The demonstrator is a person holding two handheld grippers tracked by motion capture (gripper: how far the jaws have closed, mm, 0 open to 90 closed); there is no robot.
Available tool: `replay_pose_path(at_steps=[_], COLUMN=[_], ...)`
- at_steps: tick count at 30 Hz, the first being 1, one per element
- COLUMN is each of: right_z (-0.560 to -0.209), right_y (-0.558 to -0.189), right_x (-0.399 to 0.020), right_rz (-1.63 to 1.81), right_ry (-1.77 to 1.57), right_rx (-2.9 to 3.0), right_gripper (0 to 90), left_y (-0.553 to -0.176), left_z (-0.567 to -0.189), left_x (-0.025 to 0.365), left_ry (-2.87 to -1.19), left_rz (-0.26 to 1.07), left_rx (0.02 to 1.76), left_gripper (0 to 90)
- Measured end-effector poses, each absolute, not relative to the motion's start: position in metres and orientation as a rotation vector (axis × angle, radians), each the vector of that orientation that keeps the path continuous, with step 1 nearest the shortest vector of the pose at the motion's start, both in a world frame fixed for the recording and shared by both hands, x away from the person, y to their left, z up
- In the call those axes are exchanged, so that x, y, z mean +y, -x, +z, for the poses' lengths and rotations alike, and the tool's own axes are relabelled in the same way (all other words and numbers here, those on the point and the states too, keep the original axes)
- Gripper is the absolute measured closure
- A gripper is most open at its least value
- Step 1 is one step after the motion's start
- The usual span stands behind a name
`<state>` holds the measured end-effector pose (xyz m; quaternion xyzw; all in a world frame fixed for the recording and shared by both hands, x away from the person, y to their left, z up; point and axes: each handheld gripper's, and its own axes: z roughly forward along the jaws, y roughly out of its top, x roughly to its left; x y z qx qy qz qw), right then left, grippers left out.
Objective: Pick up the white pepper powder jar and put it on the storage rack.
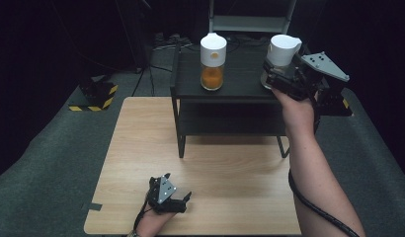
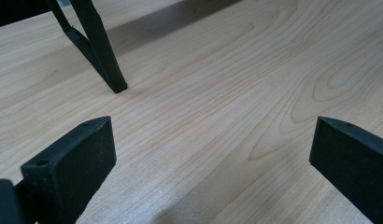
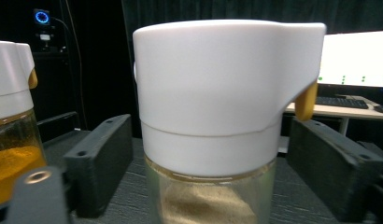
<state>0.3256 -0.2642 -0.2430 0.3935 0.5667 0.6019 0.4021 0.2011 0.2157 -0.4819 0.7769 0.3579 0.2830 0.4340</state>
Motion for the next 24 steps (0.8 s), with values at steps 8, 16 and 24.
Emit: replay_pose_path(at_steps=[8, 16, 24], right_z=[-0.246, -0.253, -0.262], right_y=[-0.318, -0.305, -0.290], right_x=[-0.265, -0.269, -0.276], right_rz=[1.529, 1.538, 1.552], right_ry=[-0.986, -0.960, -0.929], right_rx=[1.433, 1.436, 1.447], right_gripper=[0.0, 0.0, 0.0], left_y=[-0.201, -0.201, -0.201], left_z=[-0.482, -0.481, -0.481], left_x=[0.215, 0.214, 0.213], left_ry=[-1.937, -1.943, -1.944], left_rz=[0.706, 0.713, 0.714], left_rx=[0.894, 0.893, 0.894], left_gripper=[0.7, 0.7, 0.7])
